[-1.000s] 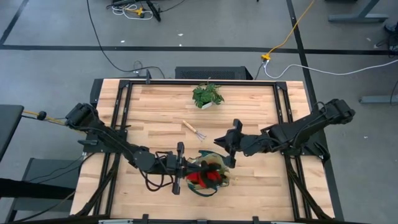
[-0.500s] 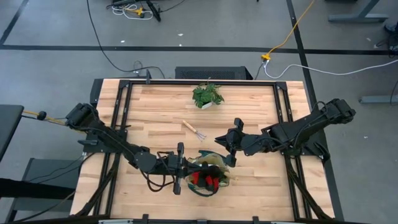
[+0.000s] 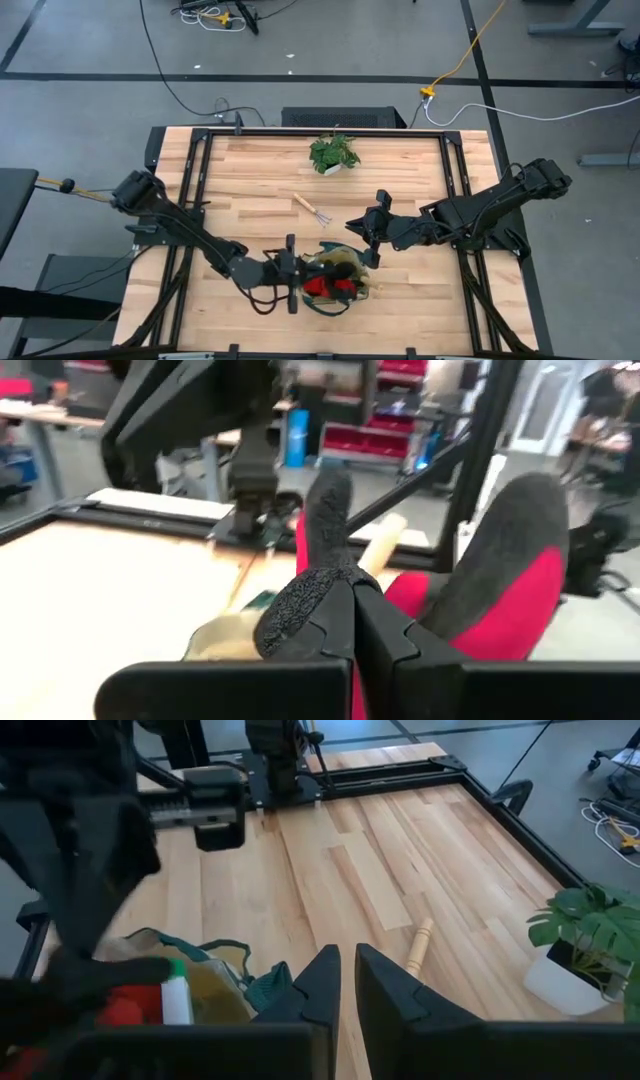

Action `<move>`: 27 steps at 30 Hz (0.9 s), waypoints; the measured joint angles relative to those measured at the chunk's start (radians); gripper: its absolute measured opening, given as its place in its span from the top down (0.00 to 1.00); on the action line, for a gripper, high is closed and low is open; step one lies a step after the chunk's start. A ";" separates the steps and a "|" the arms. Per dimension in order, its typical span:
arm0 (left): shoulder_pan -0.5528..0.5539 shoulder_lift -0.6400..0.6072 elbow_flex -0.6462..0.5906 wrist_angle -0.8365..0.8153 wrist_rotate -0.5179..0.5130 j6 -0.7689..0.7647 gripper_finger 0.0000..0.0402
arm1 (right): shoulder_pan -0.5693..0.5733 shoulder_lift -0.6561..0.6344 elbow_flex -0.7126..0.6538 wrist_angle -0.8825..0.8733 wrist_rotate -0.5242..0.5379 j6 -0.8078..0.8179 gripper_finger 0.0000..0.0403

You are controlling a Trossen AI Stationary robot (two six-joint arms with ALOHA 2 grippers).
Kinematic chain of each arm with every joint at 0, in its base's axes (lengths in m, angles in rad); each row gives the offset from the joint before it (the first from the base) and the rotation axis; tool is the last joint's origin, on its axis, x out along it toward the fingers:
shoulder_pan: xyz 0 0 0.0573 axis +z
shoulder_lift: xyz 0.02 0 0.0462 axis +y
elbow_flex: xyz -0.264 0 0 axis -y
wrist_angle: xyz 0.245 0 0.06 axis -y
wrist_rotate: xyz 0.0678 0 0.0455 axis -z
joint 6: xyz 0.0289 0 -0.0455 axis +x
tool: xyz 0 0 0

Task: Pick & Place Garden tools in Gardening bag
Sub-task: Put the red gloves into the gray gardening bag

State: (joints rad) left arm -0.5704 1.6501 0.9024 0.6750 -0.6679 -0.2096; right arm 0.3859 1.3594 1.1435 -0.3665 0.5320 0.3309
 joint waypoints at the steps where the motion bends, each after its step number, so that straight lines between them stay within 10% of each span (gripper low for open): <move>1: 0.001 0.005 0.000 -0.015 -0.009 -0.015 1.00 | 0.000 0.000 0.000 -0.002 0.000 0.000 0.91; 13: 0.007 0.019 0.000 -0.168 -0.013 -0.109 1.00 | 0.000 0.000 0.000 -0.002 -0.012 0.000 0.91; 27: 0.011 0.012 0.000 -0.107 -0.011 0.033 0.91 | 0.032 0.000 0.000 0.149 -0.265 -0.003 0.91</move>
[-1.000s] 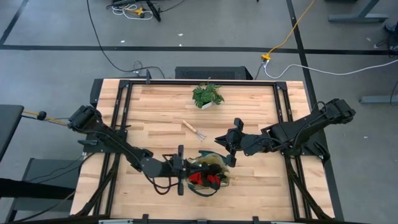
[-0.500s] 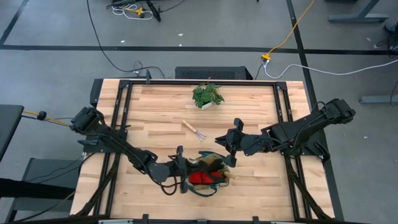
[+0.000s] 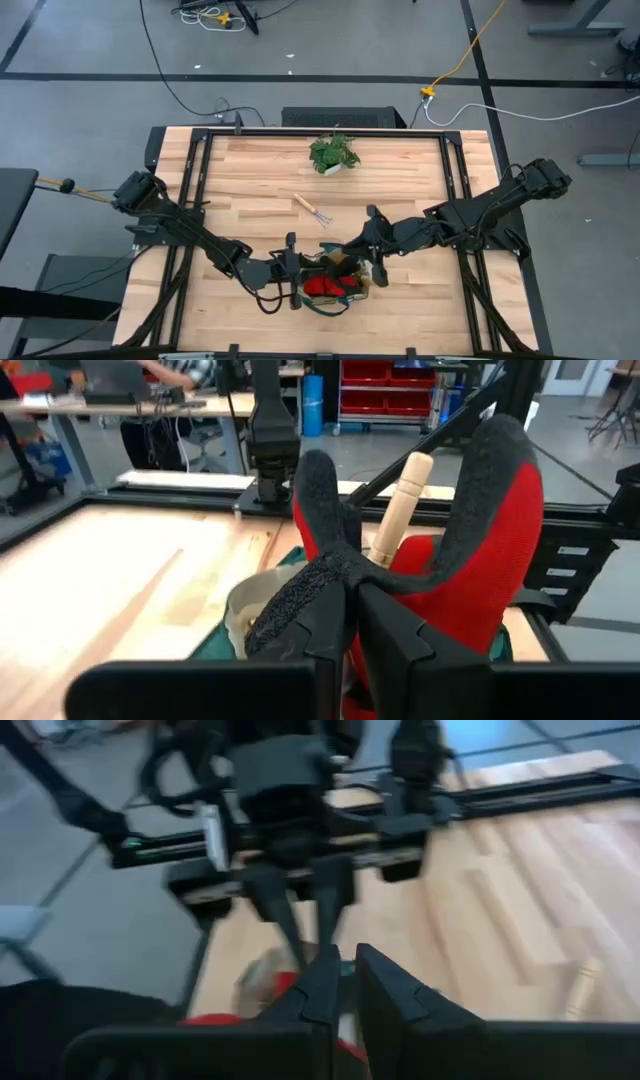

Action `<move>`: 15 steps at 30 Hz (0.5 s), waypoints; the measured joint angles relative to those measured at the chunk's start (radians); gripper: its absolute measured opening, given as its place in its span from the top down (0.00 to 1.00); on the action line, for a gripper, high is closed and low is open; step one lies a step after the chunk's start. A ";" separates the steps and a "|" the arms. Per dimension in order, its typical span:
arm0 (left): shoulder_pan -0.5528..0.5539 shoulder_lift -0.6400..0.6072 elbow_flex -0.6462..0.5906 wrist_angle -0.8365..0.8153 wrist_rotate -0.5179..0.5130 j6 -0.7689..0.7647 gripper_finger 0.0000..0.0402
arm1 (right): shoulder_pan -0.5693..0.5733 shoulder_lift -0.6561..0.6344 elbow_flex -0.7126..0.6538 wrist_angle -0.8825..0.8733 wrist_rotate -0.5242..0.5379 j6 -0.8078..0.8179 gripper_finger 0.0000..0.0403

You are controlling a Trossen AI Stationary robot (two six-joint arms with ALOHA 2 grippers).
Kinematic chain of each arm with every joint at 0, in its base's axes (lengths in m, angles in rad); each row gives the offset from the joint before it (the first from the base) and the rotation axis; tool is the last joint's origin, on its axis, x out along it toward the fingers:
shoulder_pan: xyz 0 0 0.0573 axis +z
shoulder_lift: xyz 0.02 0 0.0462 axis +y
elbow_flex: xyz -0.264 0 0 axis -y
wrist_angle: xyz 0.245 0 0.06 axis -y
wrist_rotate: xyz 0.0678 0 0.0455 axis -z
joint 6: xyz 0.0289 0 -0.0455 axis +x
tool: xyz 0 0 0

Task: Pick & Place Garden tools in Gardening bag
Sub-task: Put the red gloves into the gray gardening bag

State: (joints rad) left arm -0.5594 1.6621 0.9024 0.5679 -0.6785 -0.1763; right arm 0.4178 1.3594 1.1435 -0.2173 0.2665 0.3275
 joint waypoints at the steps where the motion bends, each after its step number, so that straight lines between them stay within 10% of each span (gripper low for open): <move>1: 0.000 -0.002 0.000 0.001 0.001 0.017 0.91 | 0.009 0.000 0.000 0.008 -0.012 0.000 0.91; 15: 0.000 -0.067 0.000 -0.010 -0.009 0.121 0.84 | 0.102 0.084 0.000 0.117 -0.053 0.030 0.91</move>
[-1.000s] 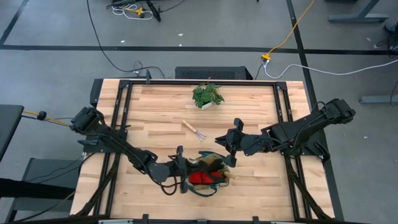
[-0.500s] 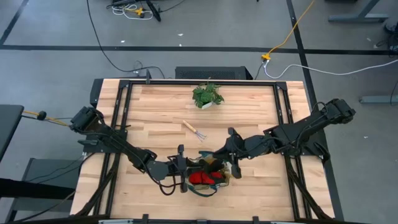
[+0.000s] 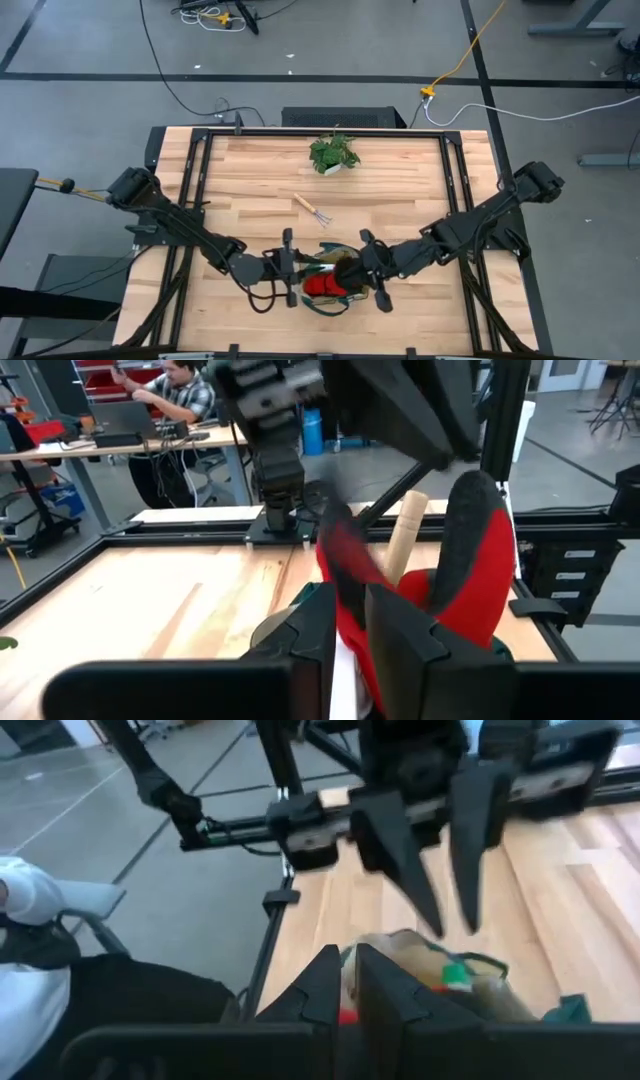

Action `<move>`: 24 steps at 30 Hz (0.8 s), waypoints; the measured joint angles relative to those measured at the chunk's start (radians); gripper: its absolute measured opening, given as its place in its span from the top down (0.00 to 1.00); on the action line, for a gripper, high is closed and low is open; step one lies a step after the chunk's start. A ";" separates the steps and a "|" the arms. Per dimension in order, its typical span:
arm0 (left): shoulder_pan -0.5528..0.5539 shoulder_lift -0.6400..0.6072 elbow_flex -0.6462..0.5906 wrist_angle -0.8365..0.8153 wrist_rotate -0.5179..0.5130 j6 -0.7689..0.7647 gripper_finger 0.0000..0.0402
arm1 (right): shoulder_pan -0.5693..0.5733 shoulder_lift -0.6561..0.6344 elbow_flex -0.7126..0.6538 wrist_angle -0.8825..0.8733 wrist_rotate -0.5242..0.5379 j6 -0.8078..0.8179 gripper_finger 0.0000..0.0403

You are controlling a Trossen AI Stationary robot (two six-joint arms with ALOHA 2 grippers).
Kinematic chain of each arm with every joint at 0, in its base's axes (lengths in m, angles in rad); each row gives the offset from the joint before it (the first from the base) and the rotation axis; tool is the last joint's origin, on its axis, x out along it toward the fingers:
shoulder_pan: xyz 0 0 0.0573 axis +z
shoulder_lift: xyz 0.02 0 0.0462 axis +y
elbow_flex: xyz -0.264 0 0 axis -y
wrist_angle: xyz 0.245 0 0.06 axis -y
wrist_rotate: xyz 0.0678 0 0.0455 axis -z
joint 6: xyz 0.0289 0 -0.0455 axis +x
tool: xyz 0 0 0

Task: Pick & Place Garden tools in Gardening bag
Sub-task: Put the red gloves into the gray gardening bag

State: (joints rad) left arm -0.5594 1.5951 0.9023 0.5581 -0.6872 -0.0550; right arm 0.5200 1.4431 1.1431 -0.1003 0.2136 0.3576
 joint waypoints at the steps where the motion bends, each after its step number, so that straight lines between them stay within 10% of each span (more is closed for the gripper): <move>1: 0.000 -0.004 0.000 -0.004 -0.001 0.001 0.83 | 0.002 0.011 0.000 0.003 0.002 0.000 0.91; 24: -0.001 -0.019 0.000 -0.020 -0.001 0.041 0.83 | -0.002 0.220 0.001 -0.095 -0.030 0.212 0.91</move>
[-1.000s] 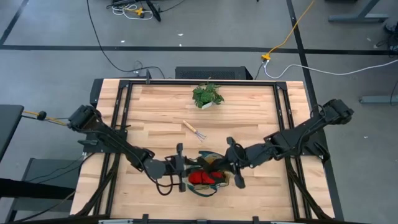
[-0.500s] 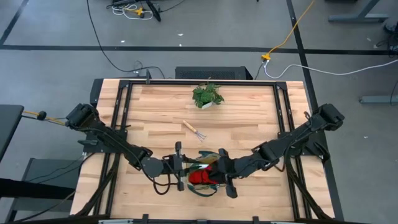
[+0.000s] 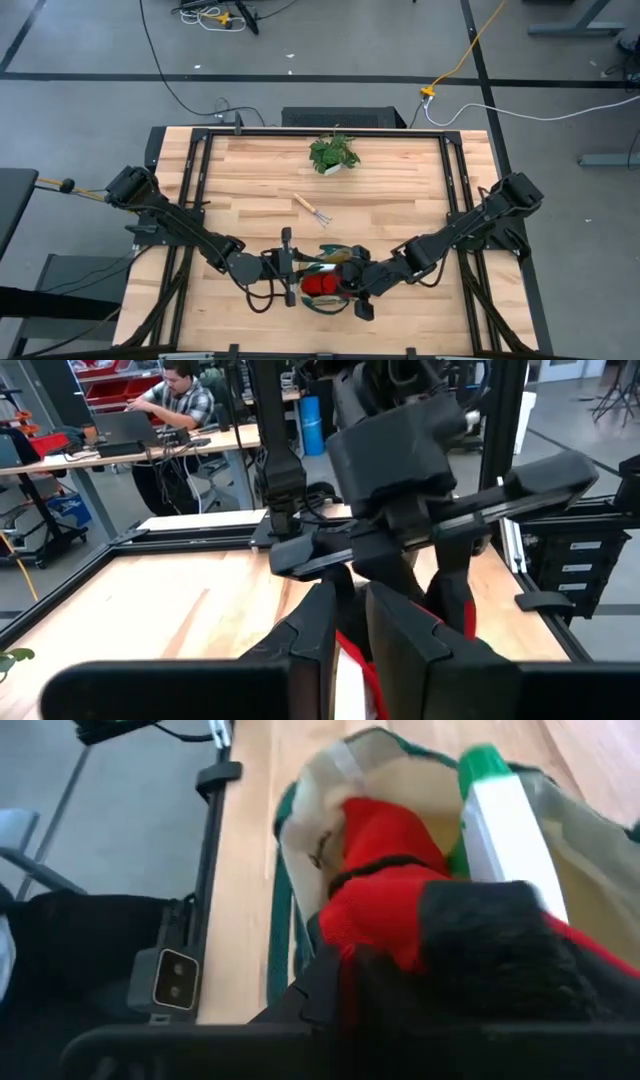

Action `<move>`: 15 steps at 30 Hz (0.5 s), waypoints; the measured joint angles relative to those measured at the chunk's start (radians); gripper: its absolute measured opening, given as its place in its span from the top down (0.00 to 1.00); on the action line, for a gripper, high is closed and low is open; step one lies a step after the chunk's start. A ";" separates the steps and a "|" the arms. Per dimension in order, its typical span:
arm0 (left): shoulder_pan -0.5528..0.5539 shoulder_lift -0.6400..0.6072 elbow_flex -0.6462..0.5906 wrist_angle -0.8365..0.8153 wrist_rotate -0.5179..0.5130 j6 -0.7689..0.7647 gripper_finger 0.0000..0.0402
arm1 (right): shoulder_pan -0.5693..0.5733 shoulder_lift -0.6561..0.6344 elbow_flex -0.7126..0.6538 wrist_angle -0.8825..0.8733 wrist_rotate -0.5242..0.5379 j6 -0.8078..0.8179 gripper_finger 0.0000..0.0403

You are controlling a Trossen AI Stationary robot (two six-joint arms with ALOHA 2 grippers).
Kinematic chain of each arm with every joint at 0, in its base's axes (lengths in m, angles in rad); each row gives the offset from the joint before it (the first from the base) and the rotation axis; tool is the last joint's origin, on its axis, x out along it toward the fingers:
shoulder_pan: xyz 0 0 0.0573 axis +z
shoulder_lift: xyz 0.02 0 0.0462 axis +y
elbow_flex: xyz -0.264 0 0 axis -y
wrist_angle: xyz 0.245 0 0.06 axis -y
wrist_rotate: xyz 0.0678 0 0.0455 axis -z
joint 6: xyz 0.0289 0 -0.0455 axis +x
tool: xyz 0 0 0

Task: Pick & Place Garden tools in Gardening bag
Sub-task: Put the red gloves into the gray gardening bag

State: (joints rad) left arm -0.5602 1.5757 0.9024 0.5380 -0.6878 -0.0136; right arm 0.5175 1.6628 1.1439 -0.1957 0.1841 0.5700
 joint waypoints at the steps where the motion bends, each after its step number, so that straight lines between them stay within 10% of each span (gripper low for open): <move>1: 0.000 0.000 0.000 -0.001 0.000 0.000 0.83 | 0.000 0.003 0.000 -0.006 0.001 0.008 0.91; 15: 0.000 0.001 0.000 -0.003 0.000 0.000 0.83 | 0.001 -0.001 0.133 -0.146 0.081 -0.062 0.92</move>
State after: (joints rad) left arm -0.5602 1.5764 0.9023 0.5346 -0.6875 -0.0140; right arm 0.5182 1.6619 1.2768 -0.3420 0.2654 0.5075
